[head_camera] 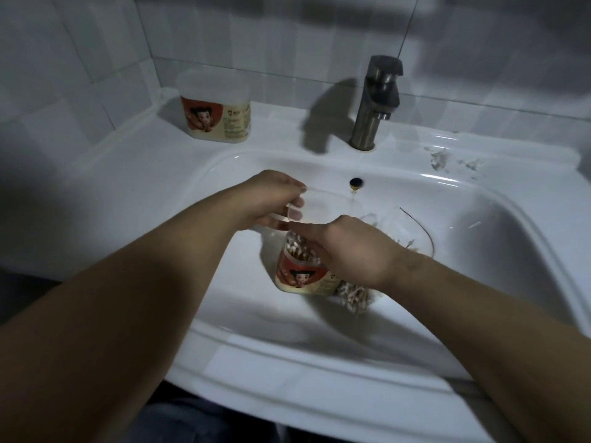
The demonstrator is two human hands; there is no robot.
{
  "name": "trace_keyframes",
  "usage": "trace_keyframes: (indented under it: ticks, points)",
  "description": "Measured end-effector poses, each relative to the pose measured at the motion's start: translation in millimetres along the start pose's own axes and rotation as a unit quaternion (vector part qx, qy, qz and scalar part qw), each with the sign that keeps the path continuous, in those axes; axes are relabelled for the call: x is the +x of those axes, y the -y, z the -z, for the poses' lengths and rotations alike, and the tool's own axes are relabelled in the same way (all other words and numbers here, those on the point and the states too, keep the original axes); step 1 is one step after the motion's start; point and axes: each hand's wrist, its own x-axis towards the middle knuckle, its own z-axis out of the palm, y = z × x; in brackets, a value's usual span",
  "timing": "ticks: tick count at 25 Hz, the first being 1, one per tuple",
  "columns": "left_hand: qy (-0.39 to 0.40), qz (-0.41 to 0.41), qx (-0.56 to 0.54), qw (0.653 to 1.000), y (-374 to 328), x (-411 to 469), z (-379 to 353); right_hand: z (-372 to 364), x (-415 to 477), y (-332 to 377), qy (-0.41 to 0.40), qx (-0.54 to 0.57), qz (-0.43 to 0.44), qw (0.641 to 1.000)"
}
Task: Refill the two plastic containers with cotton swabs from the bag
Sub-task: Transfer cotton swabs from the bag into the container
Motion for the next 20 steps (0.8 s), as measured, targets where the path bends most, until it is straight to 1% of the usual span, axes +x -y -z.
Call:
trace_keyframes:
  ticks: [1,2,3,5,6,7,8,10,11,13,15,16,18,20]
  points:
    - [0.000,-0.002,-0.001,1.000,0,-1,0,2,-1,0,-0.005,0.016,-0.011,1.000]
    - [-0.001,-0.005,-0.002,1.000,-1,-2,0,8,-3,1,-0.027,0.069,-0.035,0.997]
    - [0.000,-0.007,-0.001,1.000,-1,-3,1,14,-5,-1,-0.072,0.133,-0.063,0.986]
    - [0.003,-0.012,0.002,1.000,-1,-6,1,27,-9,-7,-0.179,0.227,-0.139,0.947]
    - [0.005,-0.017,0.003,1.000,-1,-7,2,33,-11,-10,-0.211,0.267,-0.191,0.921]
    - [0.007,-0.025,0.006,1.000,-1,-7,3,37,-13,-14,-0.217,0.304,-0.244,0.895]
    - [0.009,-0.035,0.014,0.999,-1,-8,4,41,-15,-18,-0.198,0.331,-0.292,0.875]
    - [0.015,-0.054,0.047,0.997,-1,-11,5,44,-20,-25,-0.117,0.349,-0.356,0.859]
    - [0.021,-0.061,0.069,0.996,0,-13,5,42,-21,-27,-0.077,0.362,-0.369,0.853]
    - [0.032,-0.065,0.112,0.991,0,-17,4,42,-22,-30,-0.023,0.414,-0.378,0.827]
    - [0.024,-0.049,0.127,0.990,0,-19,3,44,-21,-31,0.004,0.462,-0.379,0.802]
    - [0.018,-0.033,0.120,0.992,0,-19,3,46,-21,-30,0.016,0.476,-0.376,0.795]
    - [0.014,-0.009,0.112,0.994,1,-22,3,48,-23,-31,0.048,0.478,-0.361,0.800]
    - [0.034,-0.010,0.139,0.990,5,-22,6,46,-27,-29,0.086,0.440,-0.345,0.825]
